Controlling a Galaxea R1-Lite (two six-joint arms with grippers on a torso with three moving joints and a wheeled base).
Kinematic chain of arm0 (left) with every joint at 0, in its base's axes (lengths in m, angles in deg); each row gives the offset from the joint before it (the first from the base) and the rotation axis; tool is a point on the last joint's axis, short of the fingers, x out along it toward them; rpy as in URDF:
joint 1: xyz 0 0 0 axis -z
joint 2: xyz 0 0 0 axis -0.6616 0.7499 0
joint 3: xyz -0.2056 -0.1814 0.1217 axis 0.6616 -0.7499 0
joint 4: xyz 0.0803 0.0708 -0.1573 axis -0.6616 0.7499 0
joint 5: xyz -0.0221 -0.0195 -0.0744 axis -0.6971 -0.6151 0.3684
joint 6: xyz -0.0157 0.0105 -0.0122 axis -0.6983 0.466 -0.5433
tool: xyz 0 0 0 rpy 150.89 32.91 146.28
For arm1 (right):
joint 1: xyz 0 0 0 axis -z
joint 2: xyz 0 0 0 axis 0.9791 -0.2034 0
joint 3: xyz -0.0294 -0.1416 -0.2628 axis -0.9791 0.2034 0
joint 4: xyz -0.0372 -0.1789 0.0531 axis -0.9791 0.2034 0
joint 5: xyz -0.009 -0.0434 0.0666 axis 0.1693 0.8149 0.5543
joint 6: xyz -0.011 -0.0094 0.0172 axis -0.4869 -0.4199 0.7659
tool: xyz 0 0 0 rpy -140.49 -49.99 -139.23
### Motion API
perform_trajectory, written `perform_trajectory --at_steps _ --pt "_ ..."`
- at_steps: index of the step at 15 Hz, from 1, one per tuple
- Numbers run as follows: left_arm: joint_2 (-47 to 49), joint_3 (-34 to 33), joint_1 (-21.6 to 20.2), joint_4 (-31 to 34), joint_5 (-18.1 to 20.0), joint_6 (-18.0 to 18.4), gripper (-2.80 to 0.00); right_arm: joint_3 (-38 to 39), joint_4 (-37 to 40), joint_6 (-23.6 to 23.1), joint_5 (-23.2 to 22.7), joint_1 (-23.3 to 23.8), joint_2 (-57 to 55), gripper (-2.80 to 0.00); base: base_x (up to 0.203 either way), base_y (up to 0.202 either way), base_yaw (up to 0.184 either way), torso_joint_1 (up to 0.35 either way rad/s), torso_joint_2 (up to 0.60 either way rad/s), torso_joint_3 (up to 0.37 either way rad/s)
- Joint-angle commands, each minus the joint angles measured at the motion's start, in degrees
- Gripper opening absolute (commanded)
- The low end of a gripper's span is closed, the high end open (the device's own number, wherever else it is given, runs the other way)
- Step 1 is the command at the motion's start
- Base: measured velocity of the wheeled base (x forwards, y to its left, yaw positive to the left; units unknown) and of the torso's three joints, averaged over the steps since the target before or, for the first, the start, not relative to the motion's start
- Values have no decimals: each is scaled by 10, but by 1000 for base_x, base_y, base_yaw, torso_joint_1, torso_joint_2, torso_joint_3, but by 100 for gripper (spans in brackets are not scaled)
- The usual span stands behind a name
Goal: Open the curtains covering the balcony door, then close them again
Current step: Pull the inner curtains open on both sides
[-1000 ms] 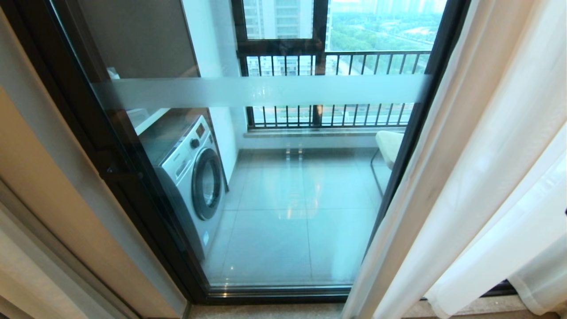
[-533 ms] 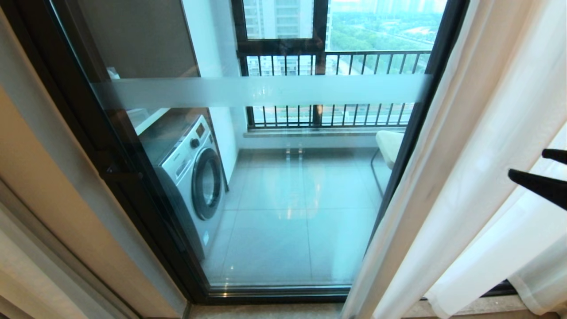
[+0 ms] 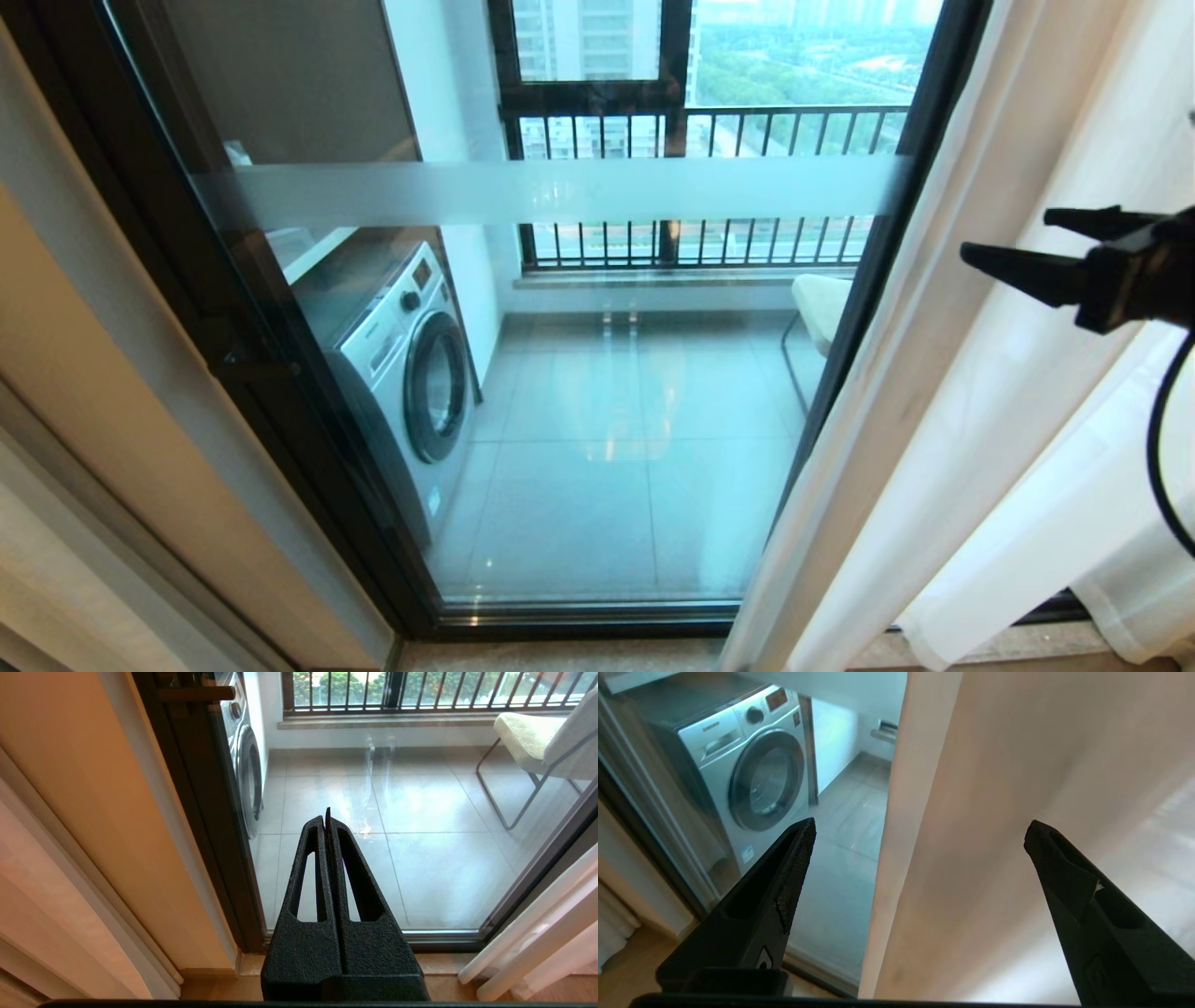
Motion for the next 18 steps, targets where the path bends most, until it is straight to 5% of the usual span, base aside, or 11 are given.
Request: perform_trajectory --at_steps 1,14,15,16,18 --pt "0 0 0 -1 1 0 -280 -38 -34 0 10 -19 -69 0 0 0 0 0 0 0" --pt "0 0 0 0 0 0 -280 -124 -145 71 69 -21 -175 0 0 0 0 0 0 0" --pt "0 0 0 0 0 0 -280 -123 -148 71 69 -21 -176 -178 0 0 0 0 0 0" --pt "0 0 0 -1 0 0 -280 -123 -148 71 69 -21 -177 -280 0 0 0 0 0 0" --pt "0 0 0 0 0 0 -280 -121 -149 70 69 -22 -176 -280 0 0 0 0 0 0"
